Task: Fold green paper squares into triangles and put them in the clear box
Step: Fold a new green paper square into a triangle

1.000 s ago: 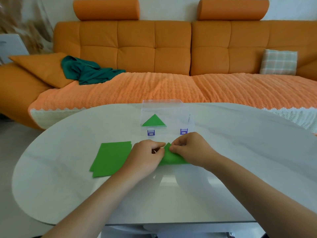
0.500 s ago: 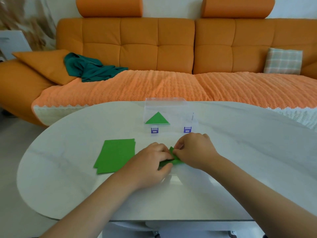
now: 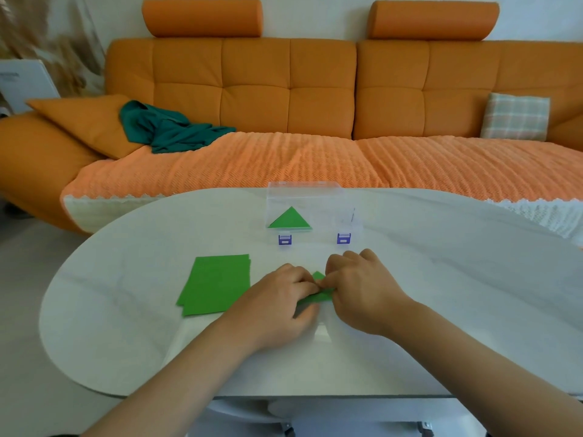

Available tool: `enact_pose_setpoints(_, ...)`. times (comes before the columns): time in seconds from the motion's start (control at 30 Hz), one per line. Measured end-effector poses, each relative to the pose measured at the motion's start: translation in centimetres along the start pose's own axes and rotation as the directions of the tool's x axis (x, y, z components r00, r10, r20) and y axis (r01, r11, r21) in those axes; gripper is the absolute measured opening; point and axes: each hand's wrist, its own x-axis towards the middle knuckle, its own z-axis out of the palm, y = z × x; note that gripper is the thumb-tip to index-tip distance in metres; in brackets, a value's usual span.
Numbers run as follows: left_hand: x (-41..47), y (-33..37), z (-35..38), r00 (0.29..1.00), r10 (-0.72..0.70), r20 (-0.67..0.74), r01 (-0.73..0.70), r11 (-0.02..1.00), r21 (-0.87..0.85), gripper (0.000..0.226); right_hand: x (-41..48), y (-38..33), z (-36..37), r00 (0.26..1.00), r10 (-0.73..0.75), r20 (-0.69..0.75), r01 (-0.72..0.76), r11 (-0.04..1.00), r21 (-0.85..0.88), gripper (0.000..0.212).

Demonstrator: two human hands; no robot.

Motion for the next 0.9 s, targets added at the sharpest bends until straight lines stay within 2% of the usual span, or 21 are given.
enact_pose_setpoints(0.07,-0.4,0.2,0.0,1.0,0.008,0.021,-0.009,0.999,0.051,0.045,-0.2,-0.1,-0.2,1.0,0.005,0.015,-0.005,1.0,0.03,0.064)
enact_pose_setpoints(0.17,-1.0,0.8,0.2,0.996,0.048,0.077,-0.065,0.968,0.243,0.063,-0.3,-0.1,0.0,1.0,0.014,0.015,-0.015,0.998,0.056,0.065)
enact_pose_setpoints(0.27,-1.7,1.5,0.6,0.996,0.067,0.057,-0.082,0.939,0.333,0.065,-0.4,-0.2,0.3,1.0,0.023,0.001,-0.023,0.999,0.038,0.061)
enact_pose_setpoints(0.43,-2.3,2.1,0.5,0.994,0.085,0.062,-0.1,0.941,0.323,0.063,-0.7,-0.3,0.1,0.999,0.039,0.012,-0.04,0.999,0.033,0.06)
enact_pose_setpoints(0.63,-2.9,2.4,0.8,0.997,-0.008,0.076,-0.003,0.989,0.149,0.059,-1.0,-0.5,0.1,0.999,0.035,0.01,-0.035,0.999,0.013,0.057)
enact_pose_setpoints(0.73,-3.0,2.2,0.9,0.996,-0.033,0.082,0.023,0.993,0.117,0.057,-1.2,-0.6,-0.1,0.999,0.041,0.015,-0.041,0.999,0.009,0.056)
enact_pose_setpoints(0.9,-3.1,2.3,1.1,0.995,-0.047,0.091,0.037,0.993,0.114,0.064,-2.3,-0.6,-0.5,1.0,0.007,0.021,-0.007,1.0,0.01,0.069)
